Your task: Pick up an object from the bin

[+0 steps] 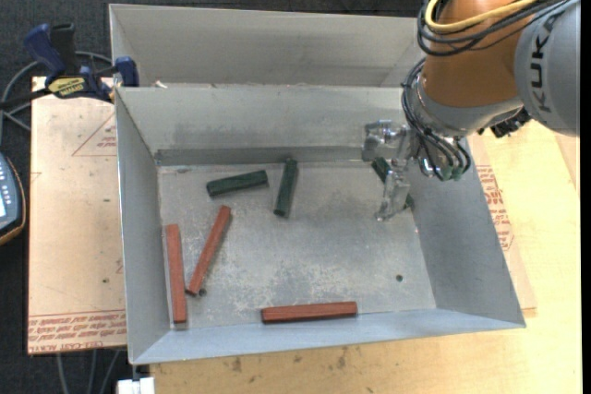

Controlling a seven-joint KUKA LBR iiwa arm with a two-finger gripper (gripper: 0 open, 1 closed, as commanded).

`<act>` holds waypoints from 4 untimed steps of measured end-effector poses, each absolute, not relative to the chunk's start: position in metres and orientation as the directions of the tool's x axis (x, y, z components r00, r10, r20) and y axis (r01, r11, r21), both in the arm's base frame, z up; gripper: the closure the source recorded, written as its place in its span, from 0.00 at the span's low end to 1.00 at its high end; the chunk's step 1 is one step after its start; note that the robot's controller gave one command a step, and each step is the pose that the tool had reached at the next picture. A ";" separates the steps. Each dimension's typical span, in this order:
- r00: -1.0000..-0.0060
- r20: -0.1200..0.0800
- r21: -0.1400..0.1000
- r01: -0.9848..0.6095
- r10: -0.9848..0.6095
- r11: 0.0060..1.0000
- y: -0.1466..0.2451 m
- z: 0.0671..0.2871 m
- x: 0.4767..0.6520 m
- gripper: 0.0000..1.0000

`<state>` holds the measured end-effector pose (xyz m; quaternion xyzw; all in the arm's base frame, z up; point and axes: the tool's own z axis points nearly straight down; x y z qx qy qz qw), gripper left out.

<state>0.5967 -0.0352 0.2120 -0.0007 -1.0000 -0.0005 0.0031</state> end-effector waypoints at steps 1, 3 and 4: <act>-0.985 -0.003 0.004 -0.173 -0.173 0.985 0.075 0.173 0.629 0.00; -0.933 0.000 0.001 -0.360 -0.360 0.933 0.039 0.069 0.641 0.00; -0.932 -0.004 0.000 -0.362 -0.362 0.932 0.040 0.072 0.643 1.00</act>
Offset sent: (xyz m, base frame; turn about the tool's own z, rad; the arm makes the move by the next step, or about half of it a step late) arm 0.0320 0.1045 -0.0377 -0.1674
